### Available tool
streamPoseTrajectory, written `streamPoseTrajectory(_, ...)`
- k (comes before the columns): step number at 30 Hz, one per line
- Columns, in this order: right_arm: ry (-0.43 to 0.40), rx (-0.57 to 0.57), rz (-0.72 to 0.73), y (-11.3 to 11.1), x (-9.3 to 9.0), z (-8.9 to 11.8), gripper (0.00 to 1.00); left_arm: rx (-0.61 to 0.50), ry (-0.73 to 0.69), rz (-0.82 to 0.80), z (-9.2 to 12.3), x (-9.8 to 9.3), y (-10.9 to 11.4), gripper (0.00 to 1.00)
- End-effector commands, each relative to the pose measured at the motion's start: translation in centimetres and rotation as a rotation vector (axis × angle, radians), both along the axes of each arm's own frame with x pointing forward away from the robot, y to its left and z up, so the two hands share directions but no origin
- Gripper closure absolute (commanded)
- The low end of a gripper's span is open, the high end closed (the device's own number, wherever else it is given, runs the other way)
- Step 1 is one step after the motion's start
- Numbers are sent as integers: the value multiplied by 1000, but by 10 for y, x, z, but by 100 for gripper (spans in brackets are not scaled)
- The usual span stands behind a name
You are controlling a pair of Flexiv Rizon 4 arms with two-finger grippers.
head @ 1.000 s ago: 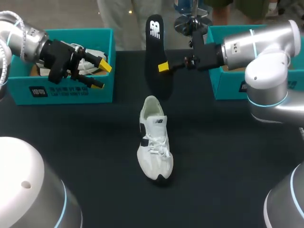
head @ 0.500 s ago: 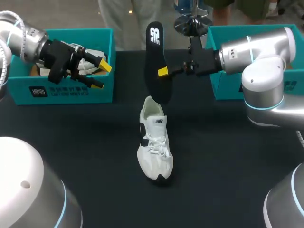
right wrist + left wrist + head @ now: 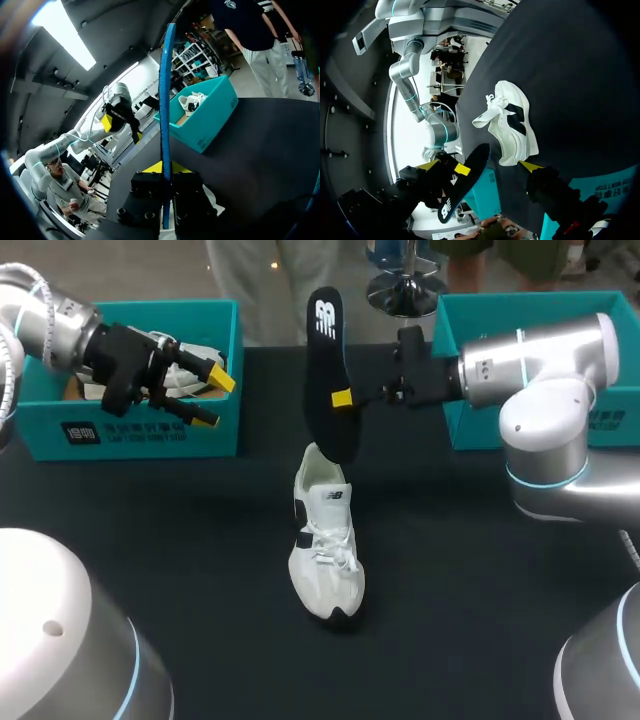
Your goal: Take the shoe out of the shoebox, open the shoe tongue, remove and reinsert the insole, then place the shoe into the shoebox
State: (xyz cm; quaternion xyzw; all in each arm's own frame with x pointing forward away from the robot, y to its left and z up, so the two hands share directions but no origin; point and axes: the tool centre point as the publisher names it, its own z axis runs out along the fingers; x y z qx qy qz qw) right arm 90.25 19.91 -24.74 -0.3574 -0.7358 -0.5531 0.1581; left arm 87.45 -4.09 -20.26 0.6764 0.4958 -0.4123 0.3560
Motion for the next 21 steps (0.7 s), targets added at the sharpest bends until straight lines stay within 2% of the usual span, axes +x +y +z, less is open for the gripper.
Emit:
streamPoseTrajectory(1, -1, 1, -5, 6, 4, -11, 100, 2, -1, 0, 0, 0, 0, 0)
streamPoseTrajectory(8, -37, -6, -10, -8, 1, -23, 100, 2, -1, 0, 0, 0, 0, 0)
streamPoseTrajectory(14, -29, -1, -16, -20, -1, -32, 100, 2, -1, 0, 0, 0, 0, 0)
streamPoseTrajectory(21, -6, 10, -10, -17, -2, -39, 100, 2, -1, 0, 0, 0, 0, 0)
